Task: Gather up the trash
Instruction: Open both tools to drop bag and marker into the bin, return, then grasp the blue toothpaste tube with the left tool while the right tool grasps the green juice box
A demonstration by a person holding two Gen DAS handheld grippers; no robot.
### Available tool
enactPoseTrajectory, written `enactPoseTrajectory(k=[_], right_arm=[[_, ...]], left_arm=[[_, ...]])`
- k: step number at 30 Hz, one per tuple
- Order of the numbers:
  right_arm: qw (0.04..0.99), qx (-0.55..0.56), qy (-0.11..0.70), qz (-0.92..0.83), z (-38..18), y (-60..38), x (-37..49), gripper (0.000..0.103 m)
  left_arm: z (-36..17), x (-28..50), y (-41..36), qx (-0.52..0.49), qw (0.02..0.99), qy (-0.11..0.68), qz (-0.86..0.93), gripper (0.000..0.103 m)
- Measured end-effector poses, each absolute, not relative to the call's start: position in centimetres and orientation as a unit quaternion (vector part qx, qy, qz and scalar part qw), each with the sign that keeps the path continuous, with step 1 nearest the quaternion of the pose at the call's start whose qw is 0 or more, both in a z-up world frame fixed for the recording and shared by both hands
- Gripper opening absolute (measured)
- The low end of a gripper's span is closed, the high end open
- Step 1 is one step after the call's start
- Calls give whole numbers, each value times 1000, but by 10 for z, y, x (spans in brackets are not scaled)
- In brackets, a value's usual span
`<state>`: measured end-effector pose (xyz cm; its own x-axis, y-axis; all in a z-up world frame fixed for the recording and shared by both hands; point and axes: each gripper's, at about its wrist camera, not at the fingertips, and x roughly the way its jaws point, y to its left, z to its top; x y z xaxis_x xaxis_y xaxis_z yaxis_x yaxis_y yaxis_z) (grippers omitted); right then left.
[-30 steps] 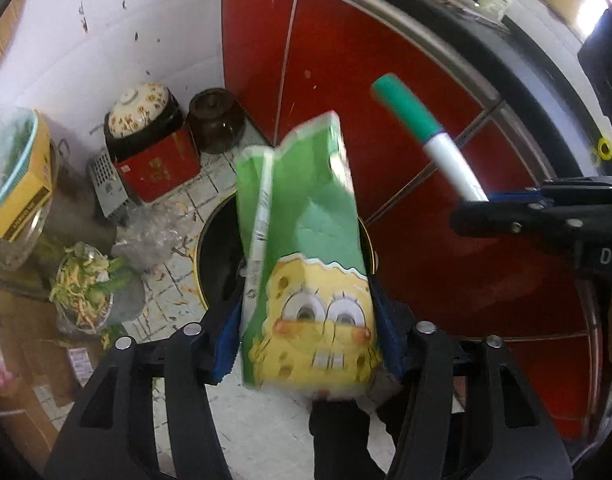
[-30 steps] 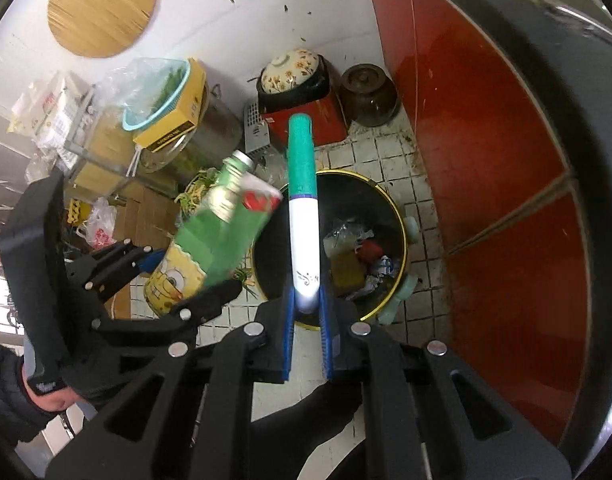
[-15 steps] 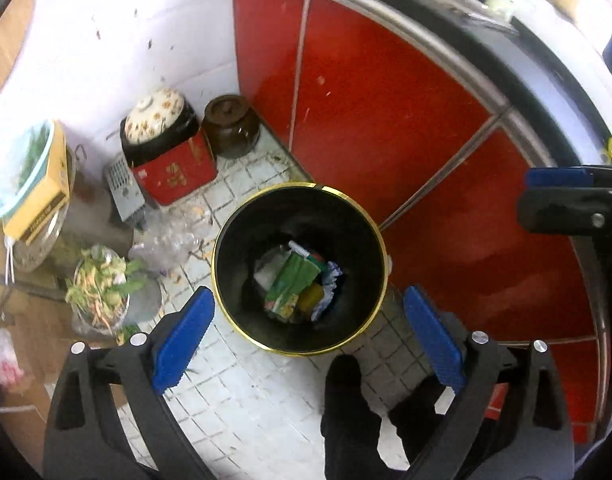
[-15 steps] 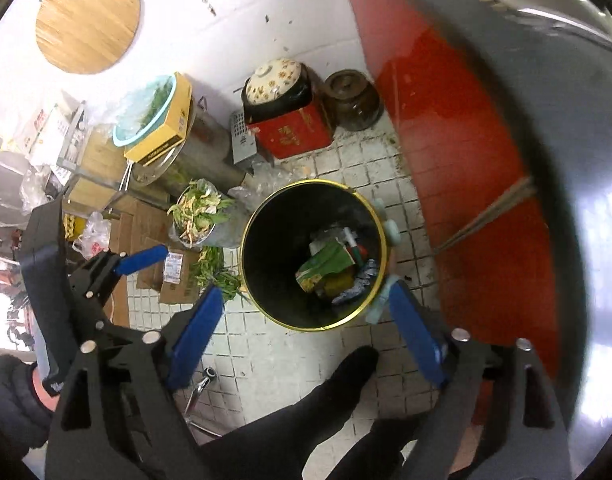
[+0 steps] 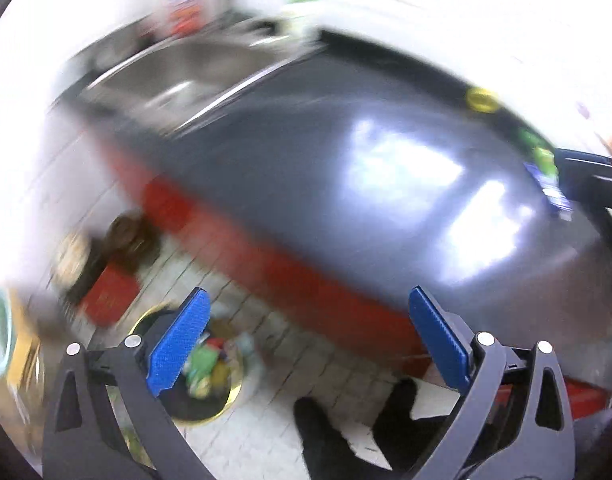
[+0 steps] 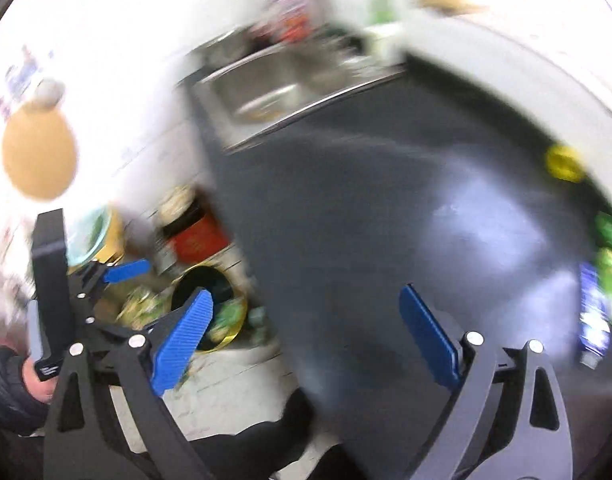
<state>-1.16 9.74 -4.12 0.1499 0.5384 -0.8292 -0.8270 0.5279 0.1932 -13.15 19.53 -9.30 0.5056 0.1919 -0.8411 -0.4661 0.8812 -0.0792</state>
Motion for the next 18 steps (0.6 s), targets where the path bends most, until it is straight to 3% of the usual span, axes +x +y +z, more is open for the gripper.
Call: enactPoseTrajectory(k=[8, 18], right_arm=[[830, -112, 432, 335, -17, -86, 69, 92], [851, -62, 444, 276, -29, -219, 99, 92]], left_arm=[[-55, 0, 55, -87, 882, 459, 69, 96], [-58, 69, -44, -59, 876, 478, 10, 96]])
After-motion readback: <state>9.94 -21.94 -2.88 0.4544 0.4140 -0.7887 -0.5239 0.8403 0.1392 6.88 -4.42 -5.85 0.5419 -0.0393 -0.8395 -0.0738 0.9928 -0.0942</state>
